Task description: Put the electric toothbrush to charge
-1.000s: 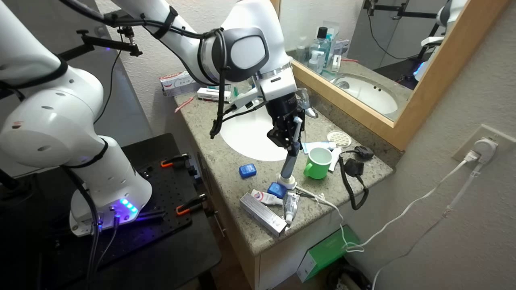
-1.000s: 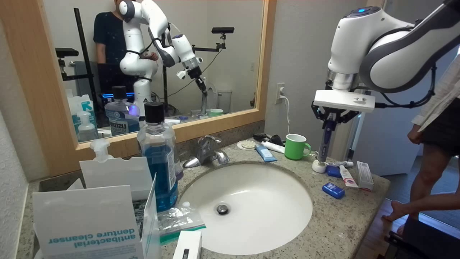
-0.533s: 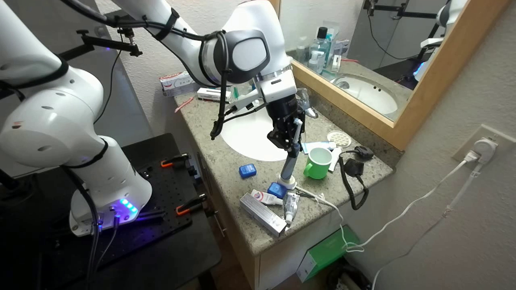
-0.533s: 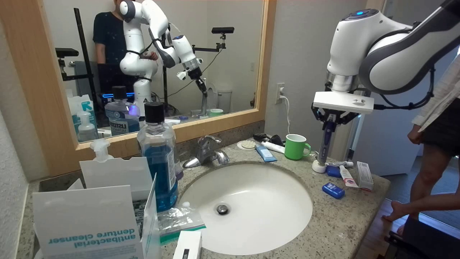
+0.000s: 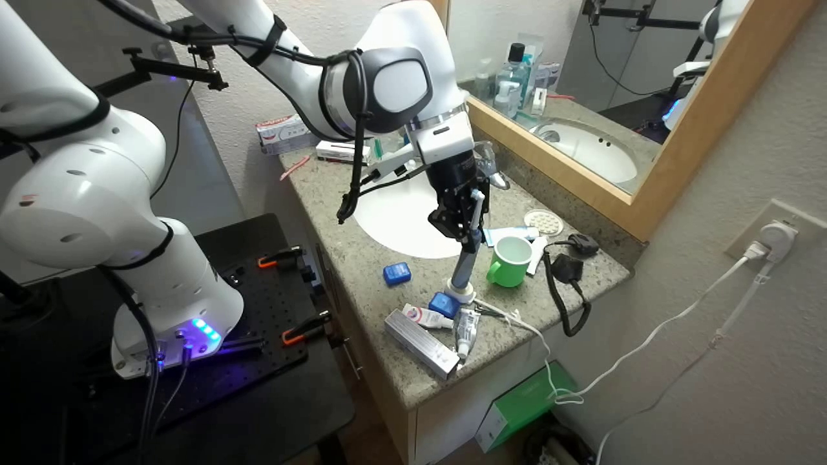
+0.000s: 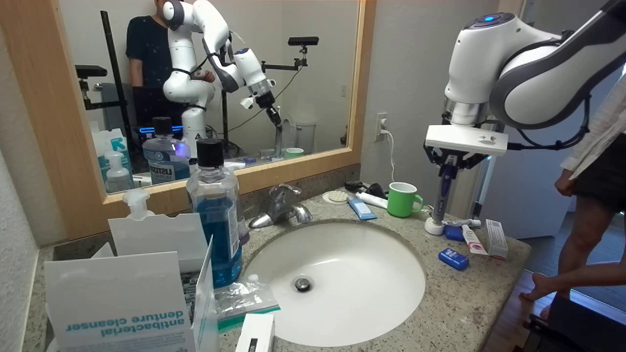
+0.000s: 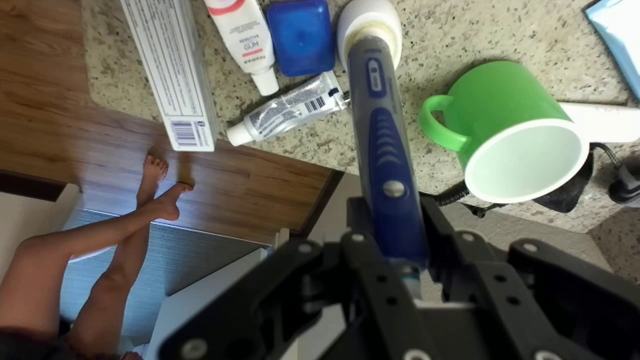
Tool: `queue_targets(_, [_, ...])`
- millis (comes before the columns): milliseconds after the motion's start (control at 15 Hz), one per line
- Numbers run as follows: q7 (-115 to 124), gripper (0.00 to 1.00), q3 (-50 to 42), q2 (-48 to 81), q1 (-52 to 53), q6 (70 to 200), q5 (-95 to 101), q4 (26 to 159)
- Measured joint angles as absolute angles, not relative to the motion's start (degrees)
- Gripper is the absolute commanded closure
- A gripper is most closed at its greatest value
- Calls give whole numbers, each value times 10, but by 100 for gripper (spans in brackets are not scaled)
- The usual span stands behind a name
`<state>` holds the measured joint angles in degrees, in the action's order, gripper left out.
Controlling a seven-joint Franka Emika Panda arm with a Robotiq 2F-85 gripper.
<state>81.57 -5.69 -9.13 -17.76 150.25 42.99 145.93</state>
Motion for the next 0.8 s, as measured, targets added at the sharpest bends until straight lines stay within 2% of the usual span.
queue_targets(800, [816,93,-57,-82,-174,1502,437,1452])
